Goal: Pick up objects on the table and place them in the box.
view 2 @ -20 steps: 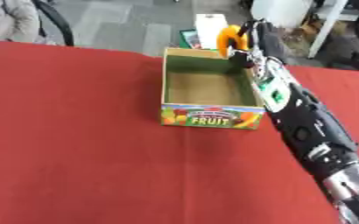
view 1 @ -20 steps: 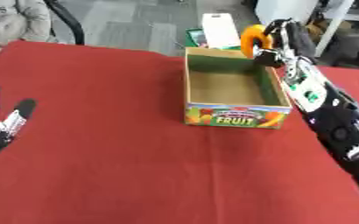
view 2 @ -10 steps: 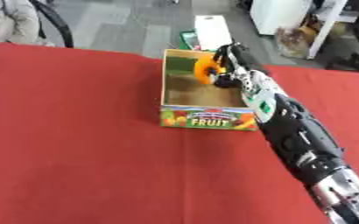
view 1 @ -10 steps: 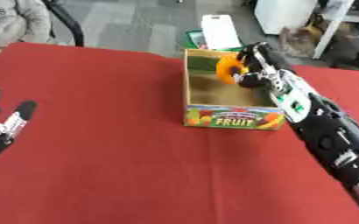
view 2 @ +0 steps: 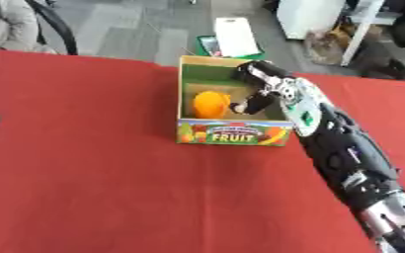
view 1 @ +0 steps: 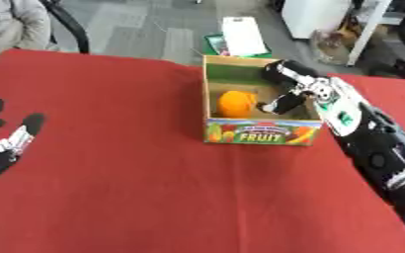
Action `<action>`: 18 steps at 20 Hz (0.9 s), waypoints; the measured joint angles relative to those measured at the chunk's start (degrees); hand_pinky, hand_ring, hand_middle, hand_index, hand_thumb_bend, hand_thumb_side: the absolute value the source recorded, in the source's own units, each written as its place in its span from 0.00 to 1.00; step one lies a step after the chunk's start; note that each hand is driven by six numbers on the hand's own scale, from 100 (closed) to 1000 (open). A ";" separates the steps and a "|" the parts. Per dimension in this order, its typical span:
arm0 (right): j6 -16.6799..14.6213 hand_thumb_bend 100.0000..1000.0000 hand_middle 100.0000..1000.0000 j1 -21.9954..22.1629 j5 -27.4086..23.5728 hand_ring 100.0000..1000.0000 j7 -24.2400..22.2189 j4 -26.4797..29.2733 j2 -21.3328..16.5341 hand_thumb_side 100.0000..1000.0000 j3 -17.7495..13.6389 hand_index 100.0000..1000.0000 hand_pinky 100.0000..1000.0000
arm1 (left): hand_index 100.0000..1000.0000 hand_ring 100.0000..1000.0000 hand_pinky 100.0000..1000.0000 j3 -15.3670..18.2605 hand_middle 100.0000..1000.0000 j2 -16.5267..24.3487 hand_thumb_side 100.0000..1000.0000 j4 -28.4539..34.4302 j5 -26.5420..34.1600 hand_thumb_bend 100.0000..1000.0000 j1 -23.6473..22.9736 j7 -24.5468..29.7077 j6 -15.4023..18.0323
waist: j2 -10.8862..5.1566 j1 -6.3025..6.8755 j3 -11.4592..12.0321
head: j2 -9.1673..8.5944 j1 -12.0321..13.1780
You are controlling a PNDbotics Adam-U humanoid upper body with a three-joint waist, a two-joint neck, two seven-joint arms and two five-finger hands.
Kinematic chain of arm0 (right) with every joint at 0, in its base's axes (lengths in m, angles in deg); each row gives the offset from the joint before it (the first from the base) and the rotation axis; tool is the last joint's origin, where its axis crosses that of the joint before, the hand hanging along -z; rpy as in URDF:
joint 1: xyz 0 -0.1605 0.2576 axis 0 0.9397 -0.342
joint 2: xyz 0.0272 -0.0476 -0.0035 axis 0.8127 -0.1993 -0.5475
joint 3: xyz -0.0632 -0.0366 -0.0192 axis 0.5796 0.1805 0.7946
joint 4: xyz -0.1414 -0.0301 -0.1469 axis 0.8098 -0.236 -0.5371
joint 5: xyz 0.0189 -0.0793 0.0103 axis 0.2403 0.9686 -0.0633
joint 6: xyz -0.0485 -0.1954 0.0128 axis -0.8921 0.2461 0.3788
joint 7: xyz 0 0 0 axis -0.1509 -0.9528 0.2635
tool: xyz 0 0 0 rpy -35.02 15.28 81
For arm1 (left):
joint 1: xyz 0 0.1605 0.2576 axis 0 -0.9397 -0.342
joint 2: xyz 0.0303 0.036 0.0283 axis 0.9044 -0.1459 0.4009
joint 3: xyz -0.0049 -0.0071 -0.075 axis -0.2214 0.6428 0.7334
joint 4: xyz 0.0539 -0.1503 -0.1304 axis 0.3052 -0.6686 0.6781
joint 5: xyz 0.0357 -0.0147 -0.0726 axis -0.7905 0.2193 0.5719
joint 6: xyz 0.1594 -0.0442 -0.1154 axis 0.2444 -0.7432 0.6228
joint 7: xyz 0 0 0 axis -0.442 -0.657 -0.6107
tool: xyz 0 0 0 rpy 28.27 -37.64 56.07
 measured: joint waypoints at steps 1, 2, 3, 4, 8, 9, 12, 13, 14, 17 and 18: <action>0.39 0.32 0.70 0.38 -1.38 0.74 1.98 1.27 -0.58 0.00 -0.28 0.78 0.69 | 0.59 0.71 0.67 0.00 0.56 0.00 0.26 -0.10 0.00 0.71 -0.10 -0.03 0.03 | -0.08 0.00 -0.20 | 0.00 0.09; 0.83 0.31 0.69 0.74 -2.83 0.73 3.95 2.56 -1.12 0.00 -0.52 0.78 0.69 | 0.59 0.71 0.67 0.01 0.56 0.00 0.26 -0.18 0.00 0.71 -0.14 -0.06 0.06 | -0.16 0.00 -0.44 | 0.00 0.23; 1.34 0.31 0.69 1.24 -4.48 0.73 5.90 3.94 -1.81 0.00 -0.80 0.78 0.68 | 0.59 0.71 0.67 0.02 0.56 0.00 0.26 -0.24 0.00 0.71 -0.16 -0.07 0.07 | -0.23 0.00 -0.70 | 0.00 0.39; 1.95 0.31 0.68 1.89 -6.25 0.72 7.81 5.38 -2.62 0.00 -1.11 0.78 0.68 | 0.59 0.71 0.67 0.03 0.56 0.00 0.26 -0.26 0.00 0.71 -0.20 -0.09 0.09 | -0.27 0.01 -0.98 | 0.00 0.59; 5.03 0.22 0.68 6.07 -14.32 0.71 14.82 11.07 -6.52 0.00 -2.95 0.78 0.66 | 0.59 0.71 0.67 0.33 0.56 0.01 0.26 -0.29 0.00 0.71 -0.66 -0.25 0.20 | -0.27 0.10 -2.00 | 0.00 1.40; 5.74 0.31 0.67 7.37 -16.40 0.71 16.26 12.24 -7.45 0.00 -3.52 0.78 0.66 | 0.59 0.71 0.67 0.41 0.56 0.02 0.26 -0.30 0.00 0.71 -0.67 -0.35 0.22 | -0.27 0.14 -2.18 | 0.00 1.60; 7.42 0.31 0.66 11.65 -23.04 0.70 20.57 14.64 -9.80 0.00 -5.52 0.77 0.65 | 0.59 0.71 0.67 0.76 0.56 0.02 0.27 -0.41 0.00 0.71 -0.74 -0.59 0.29 | -0.26 0.36 -2.86 | -0.02 2.19; 7.84 0.31 0.66 13.01 -25.19 0.69 22.02 15.08 -10.48 0.00 -6.24 0.77 0.64 | 0.59 0.71 0.67 0.79 0.56 0.02 0.27 -0.47 0.00 0.71 -0.78 -0.62 0.32 | -0.26 0.47 -2.96 | -0.03 2.35; 8.15 0.32 0.65 14.31 -27.48 0.69 23.39 15.39 -10.95 0.00 -6.97 0.77 0.64 | 0.60 0.71 0.67 0.88 0.56 0.03 0.27 -0.54 0.00 0.71 -0.88 -0.64 0.33 | -0.24 0.59 -3.11 | -0.03 2.53; 8.38 0.31 0.64 18.30 -34.04 0.68 27.07 15.82 -11.96 0.00 -9.02 0.76 0.64 | 0.60 0.71 0.67 1.14 0.56 0.03 0.27 -0.60 0.00 0.71 -1.16 -0.64 0.33 | -0.18 0.91 -3.67 | -0.03 2.88; 8.33 0.31 0.64 19.55 -35.82 0.67 28.03 16.04 -12.21 0.00 -9.58 0.76 0.63 | 0.60 0.71 0.67 1.25 0.56 0.03 0.28 -0.61 0.00 0.71 -1.19 -0.63 0.32 | -0.14 1.03 -3.89 | -0.03 3.02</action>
